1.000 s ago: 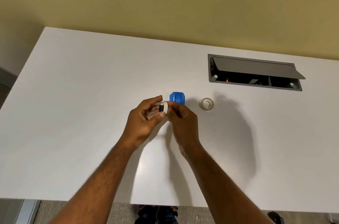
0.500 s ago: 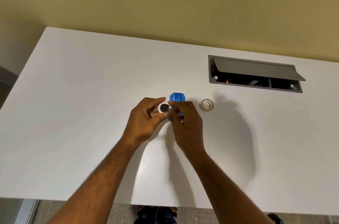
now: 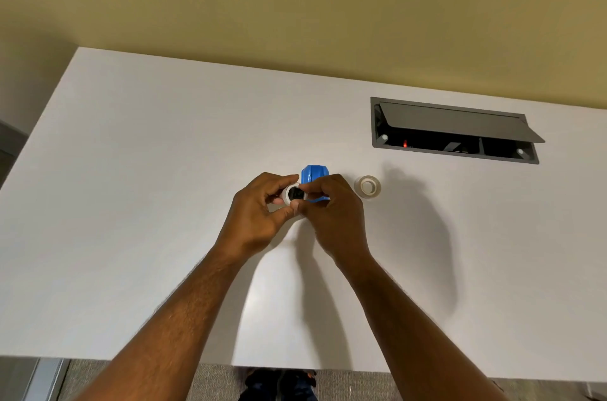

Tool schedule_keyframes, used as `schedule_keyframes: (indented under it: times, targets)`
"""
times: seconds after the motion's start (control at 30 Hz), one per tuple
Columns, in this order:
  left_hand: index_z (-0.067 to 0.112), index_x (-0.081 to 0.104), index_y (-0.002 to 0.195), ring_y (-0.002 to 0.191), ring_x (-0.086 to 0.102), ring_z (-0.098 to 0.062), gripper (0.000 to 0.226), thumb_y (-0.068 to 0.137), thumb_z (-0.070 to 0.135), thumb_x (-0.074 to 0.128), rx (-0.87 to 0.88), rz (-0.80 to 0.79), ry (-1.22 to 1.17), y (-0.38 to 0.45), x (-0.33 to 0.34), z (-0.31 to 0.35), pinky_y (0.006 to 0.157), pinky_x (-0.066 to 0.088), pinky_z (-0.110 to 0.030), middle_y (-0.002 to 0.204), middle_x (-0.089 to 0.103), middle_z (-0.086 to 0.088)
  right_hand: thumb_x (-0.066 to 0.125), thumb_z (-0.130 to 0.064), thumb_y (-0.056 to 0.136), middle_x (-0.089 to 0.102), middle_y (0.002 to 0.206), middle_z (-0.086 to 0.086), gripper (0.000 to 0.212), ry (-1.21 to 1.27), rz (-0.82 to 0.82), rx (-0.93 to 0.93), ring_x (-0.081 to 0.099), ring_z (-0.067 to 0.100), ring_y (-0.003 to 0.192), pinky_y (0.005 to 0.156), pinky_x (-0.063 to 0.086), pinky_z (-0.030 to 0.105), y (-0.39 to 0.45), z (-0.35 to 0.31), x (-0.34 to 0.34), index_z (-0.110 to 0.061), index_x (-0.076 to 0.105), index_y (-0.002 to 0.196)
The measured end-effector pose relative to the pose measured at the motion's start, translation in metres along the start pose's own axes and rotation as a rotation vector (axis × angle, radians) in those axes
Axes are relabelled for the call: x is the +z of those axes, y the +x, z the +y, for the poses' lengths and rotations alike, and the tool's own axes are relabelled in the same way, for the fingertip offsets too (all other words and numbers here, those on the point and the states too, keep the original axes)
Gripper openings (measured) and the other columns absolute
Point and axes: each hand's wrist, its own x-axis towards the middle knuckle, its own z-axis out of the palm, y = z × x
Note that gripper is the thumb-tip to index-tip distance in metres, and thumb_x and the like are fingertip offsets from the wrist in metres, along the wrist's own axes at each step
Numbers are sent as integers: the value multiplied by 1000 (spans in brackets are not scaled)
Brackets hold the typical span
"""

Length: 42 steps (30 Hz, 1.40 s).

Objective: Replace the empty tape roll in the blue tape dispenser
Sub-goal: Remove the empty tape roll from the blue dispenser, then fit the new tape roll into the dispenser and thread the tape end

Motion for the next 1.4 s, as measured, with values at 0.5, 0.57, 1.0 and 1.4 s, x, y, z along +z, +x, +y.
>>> schedule_keyframes:
  times: [0.5, 0.57, 1.0, 1.4]
  targets:
    - [31, 70, 122, 96, 67, -3, 46, 79, 20, 85, -67, 2, -23, 6, 2, -4, 85, 52, -13, 105, 72, 15, 70, -20, 89, 63, 100, -16, 15, -109, -42, -111, 65, 4, 90, 74, 48, 11, 2, 13, 2, -26, 66, 101]
    - [28, 70, 121, 98, 66, 0, 48, 77, 20, 86, -83, 6, -27, 6, 3, -7, 84, 52, -11, 107, 70, 15, 68, -23, 91, 69, 100, -17, 13, -99, -47, -84, 65, 1, 91, 74, 47, 9, 0, 14, 2, -27, 64, 102]
    - [25, 72, 109, 110, 55, -21, 46, 67, 24, 92, -277, 249, 178, 23, -4, -54, 96, 51, -39, 114, 51, 1, 70, -31, 88, 71, 94, -23, 10, 70, 65, 64, 67, 0, 88, 73, 49, 12, -13, 22, -10, -36, 64, 95]
    - [25, 73, 109, 114, 50, -29, 41, 70, 25, 87, -285, 256, 326, 33, -8, -74, 98, 48, -44, 110, 54, -2, 69, -29, 91, 72, 97, -18, 11, 61, 72, 106, 67, 3, 92, 82, 56, 27, -11, 24, -12, -34, 65, 99]
